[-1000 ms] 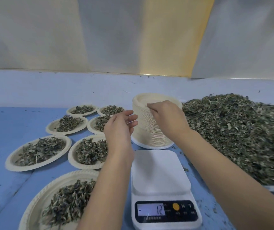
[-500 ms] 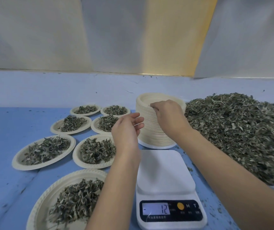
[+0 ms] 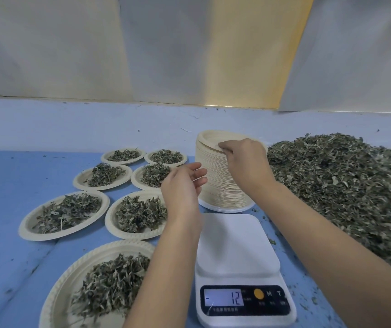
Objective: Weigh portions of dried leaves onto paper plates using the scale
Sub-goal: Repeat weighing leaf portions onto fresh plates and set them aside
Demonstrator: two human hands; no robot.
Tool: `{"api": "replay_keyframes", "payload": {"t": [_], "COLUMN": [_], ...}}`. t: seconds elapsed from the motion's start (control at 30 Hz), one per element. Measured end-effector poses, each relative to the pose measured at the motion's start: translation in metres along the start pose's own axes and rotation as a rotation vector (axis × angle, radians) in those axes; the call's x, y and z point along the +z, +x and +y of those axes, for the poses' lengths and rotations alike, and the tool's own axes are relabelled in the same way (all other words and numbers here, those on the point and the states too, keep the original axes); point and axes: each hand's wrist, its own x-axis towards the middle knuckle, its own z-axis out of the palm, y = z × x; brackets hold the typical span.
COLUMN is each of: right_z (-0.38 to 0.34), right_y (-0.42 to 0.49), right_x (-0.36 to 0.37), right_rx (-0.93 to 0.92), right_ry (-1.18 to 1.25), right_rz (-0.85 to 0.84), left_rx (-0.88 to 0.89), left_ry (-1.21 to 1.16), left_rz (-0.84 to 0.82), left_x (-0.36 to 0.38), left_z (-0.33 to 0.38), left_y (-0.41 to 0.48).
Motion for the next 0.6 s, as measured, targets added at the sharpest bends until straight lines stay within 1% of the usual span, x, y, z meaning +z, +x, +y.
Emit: {"api": "replay_keyframes", "payload": {"t": [0.13, 0.2, 0.3, 0.43, 0.5, 0.53, 0.6], "right_z": [-0.004, -0.014, -0.025, -0.024, -0.023, -0.023, -0.022], "right_y": [-0.011, -0.022, -0.040, -0.059, -0.064, -0.066, -0.069], "right_x": [0.002, -0.001, 0.000, 0.003, 0.001, -0.001, -0.008], "right_rx": [-0.072, -0.182, -0.360, -0.435, -0.417, -0.358, -0.172], "right_ry": [0.042, 0.073, 0.070, 0.077, 0.077, 0.108, 0.198], "right_rz": [0.072, 0.152, 0.228, 0.233, 0.256, 0.266, 0.281], "left_rx": [0.011, 0.024, 0.041, 0.120, 0.141, 0.147, 0.170], "left_ry": [0.014, 0.025, 0.049, 0.139, 0.190, 0.219, 0.314], "left_rz": [-0.001, -0.018, -0.047, -0.024, 0.001, 0.008, 0.007], "left_x": [0.000, 0.000, -0.002, -0.010, -0.014, -0.016, -0.018], "left_z": [-0.001, -0.001, 0.000, 0.005, 0.007, 0.009, 0.012], "left_y": [0.002, 0.003, 0.004, 0.008, 0.010, 0.010, 0.010]}}
